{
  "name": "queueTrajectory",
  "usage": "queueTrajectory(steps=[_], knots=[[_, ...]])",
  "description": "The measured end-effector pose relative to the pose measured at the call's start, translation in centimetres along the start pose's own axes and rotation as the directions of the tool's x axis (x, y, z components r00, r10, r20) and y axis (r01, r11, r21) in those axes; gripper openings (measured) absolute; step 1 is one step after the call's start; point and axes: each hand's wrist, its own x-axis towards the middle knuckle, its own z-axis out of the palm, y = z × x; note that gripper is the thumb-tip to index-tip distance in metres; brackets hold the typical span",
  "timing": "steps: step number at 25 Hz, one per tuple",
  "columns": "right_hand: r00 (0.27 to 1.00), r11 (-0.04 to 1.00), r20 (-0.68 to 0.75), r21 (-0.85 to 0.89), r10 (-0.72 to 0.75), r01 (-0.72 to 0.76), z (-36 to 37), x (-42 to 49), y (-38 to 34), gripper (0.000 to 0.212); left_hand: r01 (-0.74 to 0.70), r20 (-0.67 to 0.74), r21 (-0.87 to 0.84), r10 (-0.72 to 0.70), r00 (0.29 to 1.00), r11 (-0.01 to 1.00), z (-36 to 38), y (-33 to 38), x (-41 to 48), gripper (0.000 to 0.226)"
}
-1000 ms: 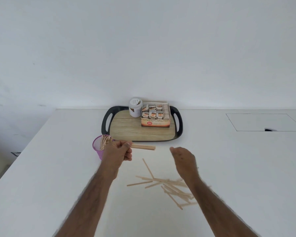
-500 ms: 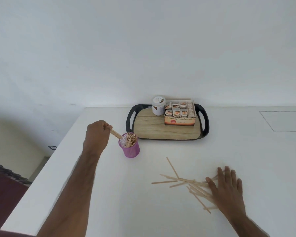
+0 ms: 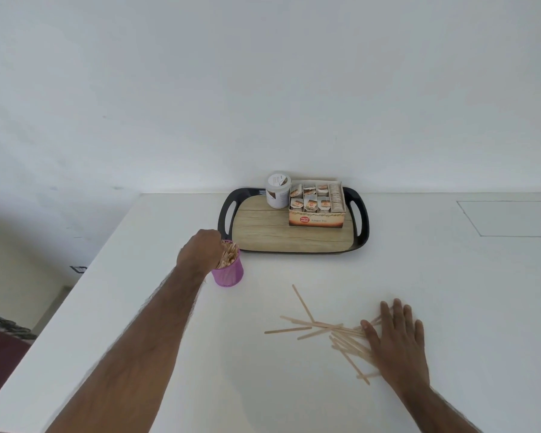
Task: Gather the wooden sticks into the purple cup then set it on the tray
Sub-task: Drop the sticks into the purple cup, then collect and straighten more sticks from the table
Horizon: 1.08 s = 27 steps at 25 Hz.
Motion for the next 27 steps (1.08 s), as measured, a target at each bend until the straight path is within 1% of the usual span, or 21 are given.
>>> queueTrajectory(steps=[2, 3, 4, 5, 6, 7, 8, 9, 11, 12, 13, 14, 15, 16, 17, 18, 20, 22, 23, 25, 27], knots=[[1.000, 1.000, 0.003, 0.003, 0.001, -0.001, -0.2, -0.1, -0.1, 0.094, -0.057, -0.006, -0.003, 0.057, 0.998, 0.998, 0.4, -0.3, 0.2, 0.024], [1.000, 1.000, 0.003, 0.002, 0.003, -0.003, -0.3, -0.1, 0.0, 0.094, -0.061, -0.031, -0.036, 0.060, 0.998, 0.997, 0.4, -0.5, 0.1, 0.033], [1.000, 1.000, 0.005, 0.002, 0.005, -0.005, -0.2, -0.1, 0.0, 0.093, -0.039, -0.071, -0.123, 0.031, 0.997, 0.992, 0.3, -0.8, -0.3, 0.040], [1.000, 1.000, 0.008, 0.005, 0.007, -0.007, -0.2, -0.1, -0.1, 0.092, -0.017, -0.158, -0.222, -0.019, 0.987, 0.975, 0.3, -1.0, -0.9, 0.042], [1.000, 1.000, 0.012, 0.015, 0.009, -0.010, -0.2, -0.1, -0.3, 0.090, -0.033, -0.275, -0.261, -0.041, 0.961, 0.965, 0.4, -0.9, -1.7, 0.040], [1.000, 1.000, 0.021, 0.028, 0.011, -0.012, -0.2, -0.1, -0.7, 0.089, -0.066, -0.376, -0.272, -0.043, 0.926, 0.960, 0.8, -0.6, -2.7, 0.035], [0.999, 0.999, 0.031, 0.036, 0.008, -0.010, -0.2, -0.1, -1.2, 0.090, -0.122, -0.446, -0.289, -0.021, 0.895, 0.950, 1.5, 0.2, -4.0, 0.029], [0.999, 0.999, 0.034, 0.038, -0.003, 0.002, -0.1, -0.1, -1.8, 0.090, -0.187, -0.480, -0.309, 0.017, 0.877, 0.933, 2.7, 1.3, -5.7, 0.026], [0.998, 0.999, 0.048, 0.023, -0.042, 0.041, 0.1, -0.1, -3.5, 0.091, -0.315, -0.425, -0.318, 0.163, 0.890, 0.894, 6.1, 3.8, -9.1, 0.023], [0.996, 0.997, 0.059, 0.028, -0.070, 0.068, 0.3, 0.0, -4.4, 0.091, -0.365, -0.353, -0.283, 0.257, 0.900, 0.887, 8.3, 4.9, -10.6, 0.026], [0.992, 0.993, 0.066, 0.061, -0.107, 0.103, 0.5, 0.1, -5.0, 0.087, -0.389, -0.239, -0.243, 0.334, 0.912, 0.889, 10.4, 5.8, -11.9, 0.036], [0.987, 0.982, 0.067, 0.137, -0.143, 0.133, 0.6, 0.4, -5.5, 0.080, -0.382, -0.107, -0.196, 0.367, 0.924, 0.903, 12.4, 6.4, -12.9, 0.053], [0.984, 0.961, 0.067, 0.238, -0.164, 0.144, 0.4, 0.8, -5.6, 0.069, -0.356, -0.003, -0.156, 0.360, 0.933, 0.921, 14.1, 6.6, -13.7, 0.072], [0.984, 0.936, 0.053, 0.319, -0.173, 0.147, 0.2, 1.2, -5.3, 0.059, -0.341, 0.048, -0.122, 0.349, 0.936, 0.932, 15.6, 6.5, -14.2, 0.086], [0.985, 0.922, 0.030, 0.358, -0.169, 0.148, -0.1, 1.7, -4.8, 0.053, -0.354, 0.066, -0.099, 0.362, 0.930, 0.930, 16.7, 6.3, -14.8, 0.094], [0.986, 0.927, 0.022, 0.346, -0.162, 0.145, -0.3, 2.0, -4.0, 0.051, -0.381, 0.083, -0.082, 0.388, 0.918, 0.921, 17.6, 6.0, -15.3, 0.099], [0.978, 0.958, 0.076, 0.229, -0.195, 0.173, -0.5, 2.0, -3.0, 0.053, -0.433, 0.116, -0.063, 0.438, 0.892, 0.899, 18.9, 5.6, -16.2, 0.105], [0.949, 0.956, 0.137, 0.114, -0.285, 0.270, 0.0, 1.3, -3.2, 0.056, -0.429, 0.138, -0.038, 0.430, 0.892, 0.902, 19.4, 5.7, -16.3, 0.108], [0.933, 0.945, 0.151, 0.086, -0.325, 0.315, 0.4, 0.6, -3.6, 0.056, -0.425, 0.135, -0.029, 0.425, 0.895, 0.905, 19.5, 6.1, -16.0, 0.108], [0.907, 0.916, 0.131, 0.049, -0.401, 0.398, 0.9, -0.3, -4.4, 0.055, -0.440, 0.132, -0.031, 0.440, 0.888, 0.898, 19.4, 7.4, -15.1, 0.107], [0.883, 0.887, 0.095, 0.004, -0.459, 0.461, 0.7, -0.1, -5.0, 0.052, -0.475, 0.156, -0.050, 0.476, 0.865, 0.879, 19.2, 8.3, -14.2, 0.107]])
